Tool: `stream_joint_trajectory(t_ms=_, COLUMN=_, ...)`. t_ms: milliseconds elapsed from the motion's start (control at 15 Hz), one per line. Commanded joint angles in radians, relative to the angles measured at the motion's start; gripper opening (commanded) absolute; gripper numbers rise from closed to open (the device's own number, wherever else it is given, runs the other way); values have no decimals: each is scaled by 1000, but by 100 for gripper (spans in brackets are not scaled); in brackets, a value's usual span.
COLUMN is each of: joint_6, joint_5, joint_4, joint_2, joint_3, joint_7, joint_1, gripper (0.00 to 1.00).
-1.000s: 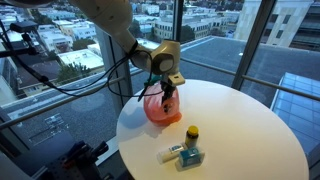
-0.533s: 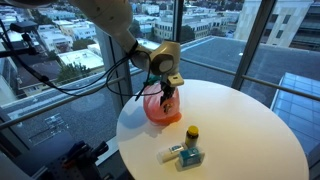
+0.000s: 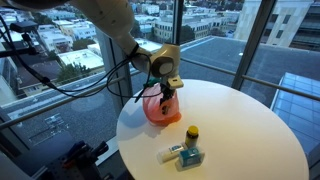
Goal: Remove the white container from the orange plastic bag and put it on the table
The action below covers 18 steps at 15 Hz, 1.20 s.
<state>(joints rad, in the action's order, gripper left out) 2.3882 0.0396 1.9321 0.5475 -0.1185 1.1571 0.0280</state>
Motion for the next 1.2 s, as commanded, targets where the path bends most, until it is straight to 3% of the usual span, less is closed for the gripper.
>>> stream_joint_trajectory(t_ms=0, joint_6=-22, joint_5=13, joint_4=-28, joint_2=23, joint_3=-10, joint_7=5, joint_1=9, gripper=100)
stream_joint_trajectory(t_ms=600, joint_6=-15, joint_5=10, joint_4=-59, joint_2=64, joint_3=-21, joint_7=-6, joint_1=0, gripper=100)
stream_joint_trajectory(t_ms=667, joint_6=-16, joint_5=10, joint_4=-60, joint_2=64, joint_3=-23, joint_7=-7, joint_1=0, gripper=75)
stream_joint_trajectory(t_ms=800, joint_6=-15, joint_5=8, joint_4=-56, joint_2=54, joint_3=-27, joint_7=-13, joint_1=0, gripper=66)
stream_joint_trajectory(t_ms=1133, joint_6=-18, joint_5=-1, joint_4=-12, joint_2=-9, joint_3=-23, joint_7=-57, joint_1=0, gripper=25)
